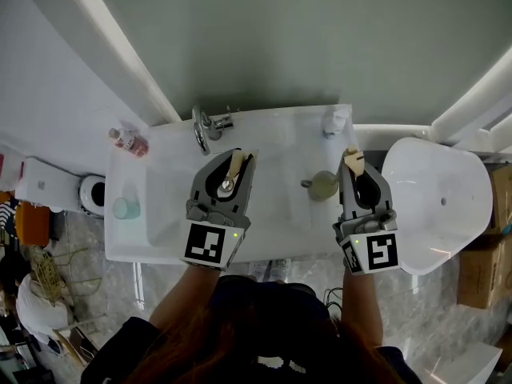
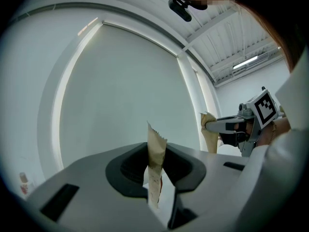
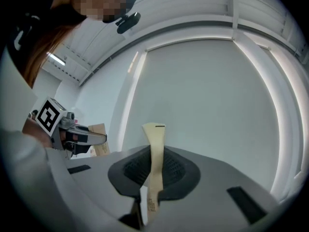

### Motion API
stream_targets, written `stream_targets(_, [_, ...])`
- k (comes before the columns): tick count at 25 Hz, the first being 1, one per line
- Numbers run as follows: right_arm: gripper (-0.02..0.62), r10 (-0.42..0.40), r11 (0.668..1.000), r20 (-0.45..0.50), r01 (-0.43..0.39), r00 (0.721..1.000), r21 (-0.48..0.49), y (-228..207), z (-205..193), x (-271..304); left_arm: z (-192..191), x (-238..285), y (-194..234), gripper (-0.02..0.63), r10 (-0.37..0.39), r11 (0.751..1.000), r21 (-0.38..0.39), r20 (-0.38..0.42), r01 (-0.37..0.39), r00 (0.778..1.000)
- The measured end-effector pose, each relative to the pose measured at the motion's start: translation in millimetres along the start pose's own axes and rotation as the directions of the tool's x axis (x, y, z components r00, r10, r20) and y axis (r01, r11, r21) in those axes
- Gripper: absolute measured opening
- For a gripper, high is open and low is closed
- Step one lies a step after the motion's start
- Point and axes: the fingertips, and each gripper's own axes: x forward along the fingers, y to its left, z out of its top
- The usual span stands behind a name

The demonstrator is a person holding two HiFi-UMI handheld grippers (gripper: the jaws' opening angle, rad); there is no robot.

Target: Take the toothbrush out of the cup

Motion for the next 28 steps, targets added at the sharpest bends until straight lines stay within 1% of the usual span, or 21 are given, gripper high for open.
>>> stream_targets(1, [0.043, 0.001, 1.000, 0.015, -0.001, 1.000, -0.004, 3.6, 6.7, -3.4, 3.5, -3.3, 0.8, 0.089, -0.001, 1.000, 0.006, 0.000, 0.001, 1.000])
stream_targets(4, [0.043, 0.005, 1.000, 0.055, -0.005, 0.998, -0.007, 13.1, 22.6, -10.4, 22.0, -10.7, 3.1, 0.089, 0.004, 1.000, 0.003, 0.048, -0.004, 0.999])
stream_targets(6, [0.041, 0.010, 1.000, 0.082, -0.009, 0.997, -0.004, 17.9, 32.4, -12.7, 27.3, -15.0, 4.5, 0.089, 0.003, 1.000, 0.010, 0.059, -0.003, 0.998])
stream_targets(12, [0.041, -0.007, 0.999, 0.101, 0.010, 0.995, -0.031, 22.3, 49.6, -24.2, 35.5, -26.7, 2.6, 0.089, -0.012, 1.000, 0.012, 0.072, 0.011, 0.997])
stream_targets(19, [0.041, -0.022, 1.000, 0.120, 0.025, 0.993, -0.018, 25.3, 57.7, -36.2, 38.5, -36.3, -1.6, 0.089, -0.022, 1.000, 0.015, 0.073, 0.021, 0.997])
stream_targets(23, [0.043, -0.036, 0.999, 0.104, 0.040, 0.994, -0.036, 24.6, 54.3, -38.8, 36.5, -37.9, -1.6, 0.089, -0.024, 1.000, 0.020, 0.073, 0.022, 0.997])
stream_targets(26, [0.044, -0.052, 0.998, 0.106, 0.056, 0.993, -0.029, 22.3, 50.8, -42.4, 32.6, -40.2, -1.3, 0.089, -0.021, 1.000, 0.017, 0.069, 0.020, 0.997])
stream_targets(28, [0.044, -0.061, 0.998, 0.111, 0.063, 0.992, -0.017, 20.2, 49.5, -43.6, 28.4, -41.1, -0.4, 0.089, -0.025, 0.999, 0.026, 0.050, 0.024, 0.998])
